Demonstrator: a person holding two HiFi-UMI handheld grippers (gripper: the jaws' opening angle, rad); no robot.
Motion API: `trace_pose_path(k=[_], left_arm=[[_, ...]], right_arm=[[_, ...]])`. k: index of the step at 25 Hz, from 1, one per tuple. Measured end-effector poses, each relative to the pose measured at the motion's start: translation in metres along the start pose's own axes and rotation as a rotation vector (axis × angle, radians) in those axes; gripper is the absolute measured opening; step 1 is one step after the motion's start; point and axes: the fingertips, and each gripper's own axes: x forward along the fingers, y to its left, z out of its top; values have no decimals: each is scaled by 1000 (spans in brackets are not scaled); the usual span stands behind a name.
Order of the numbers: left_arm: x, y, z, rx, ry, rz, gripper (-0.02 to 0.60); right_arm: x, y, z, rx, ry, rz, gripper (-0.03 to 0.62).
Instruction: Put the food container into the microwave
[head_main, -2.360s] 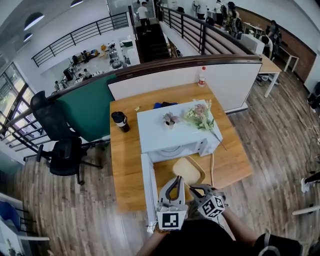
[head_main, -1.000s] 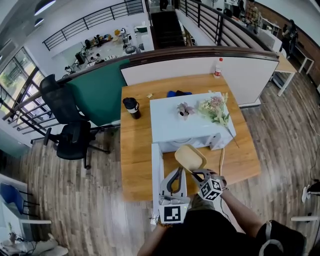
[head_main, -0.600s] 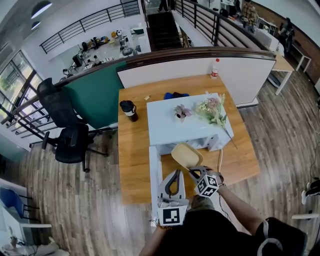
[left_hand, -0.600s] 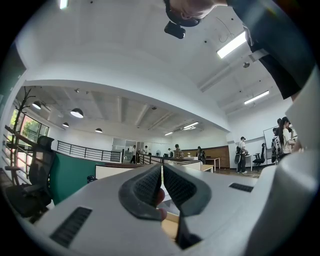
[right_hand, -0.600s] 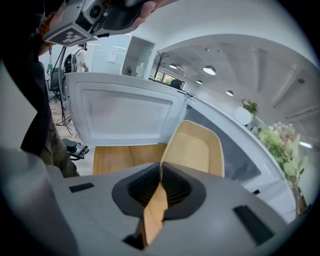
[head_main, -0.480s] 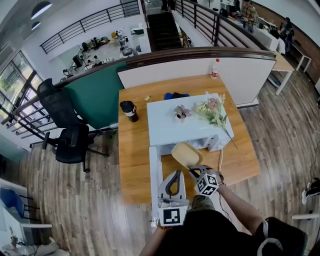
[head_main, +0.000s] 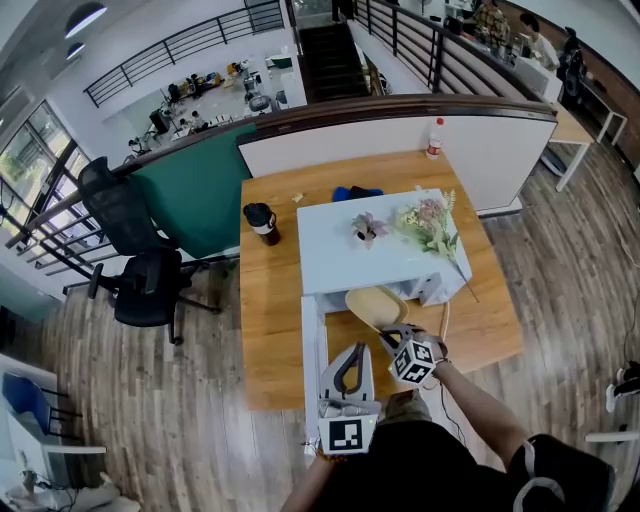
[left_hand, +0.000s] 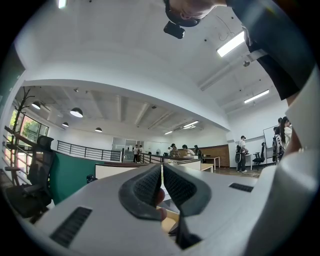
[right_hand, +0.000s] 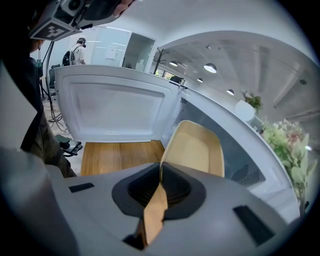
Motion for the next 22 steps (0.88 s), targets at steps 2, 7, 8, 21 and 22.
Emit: trace_pose_path(k=[2, 7, 8, 21, 22], left_arm=[[1, 1, 0, -1, -3, 4, 28], [3, 4, -5, -19, 16, 20, 28], [3, 5, -5, -22, 20, 24, 28], [8, 10, -7, 20, 27, 21, 28], [9, 9, -7, 23, 27, 21, 28]], right_arm=[[5, -6, 1, -4, 3, -5, 21], [18, -21, 4, -8, 11, -22, 21], [20, -24, 4, -9, 15, -25, 21], [51, -53, 6, -2, 61, -59, 21], [53, -54, 6, -1, 64, -61, 21]])
